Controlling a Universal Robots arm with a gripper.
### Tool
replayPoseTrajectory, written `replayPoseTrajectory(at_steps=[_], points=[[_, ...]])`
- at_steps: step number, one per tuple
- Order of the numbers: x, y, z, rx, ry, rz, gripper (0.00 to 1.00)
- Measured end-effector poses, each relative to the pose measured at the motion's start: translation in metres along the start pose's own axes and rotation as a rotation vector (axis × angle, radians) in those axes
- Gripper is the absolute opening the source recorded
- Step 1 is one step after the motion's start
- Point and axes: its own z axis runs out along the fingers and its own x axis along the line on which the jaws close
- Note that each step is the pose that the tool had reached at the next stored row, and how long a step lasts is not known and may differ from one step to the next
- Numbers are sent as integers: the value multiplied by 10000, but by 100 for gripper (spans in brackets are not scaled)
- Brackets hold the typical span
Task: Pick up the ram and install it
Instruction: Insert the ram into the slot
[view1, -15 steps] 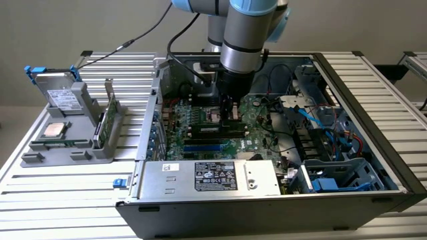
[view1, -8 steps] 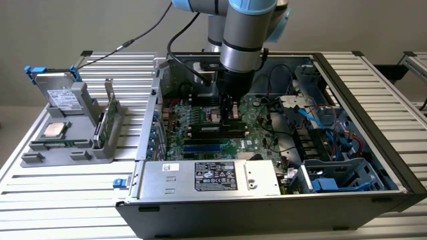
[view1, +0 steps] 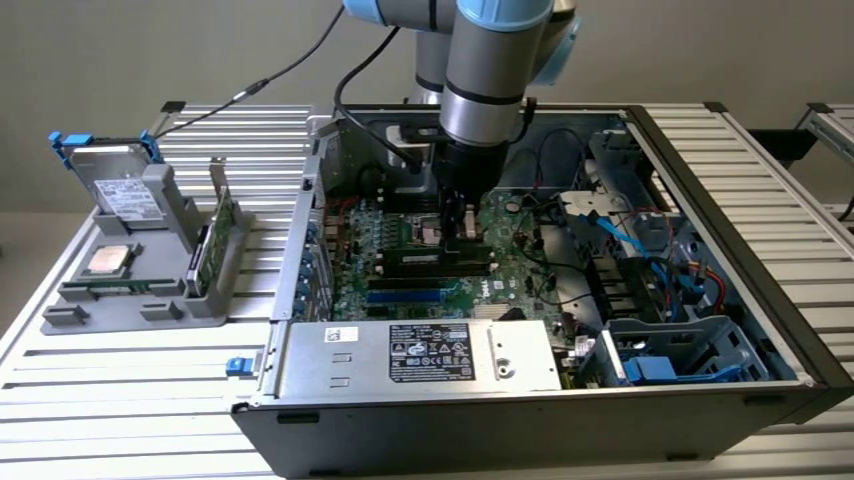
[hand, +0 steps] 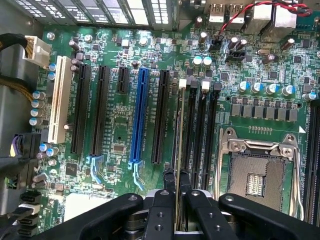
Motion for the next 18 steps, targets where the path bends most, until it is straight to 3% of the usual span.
replayPoseTrajectory(at_steps=[9, 13, 18], points=[[-1, -1, 7, -49, 62, 164, 14], [-4, -2, 19, -57, 152, 180, 14], [-34, -5, 21, -65, 221, 211, 14]])
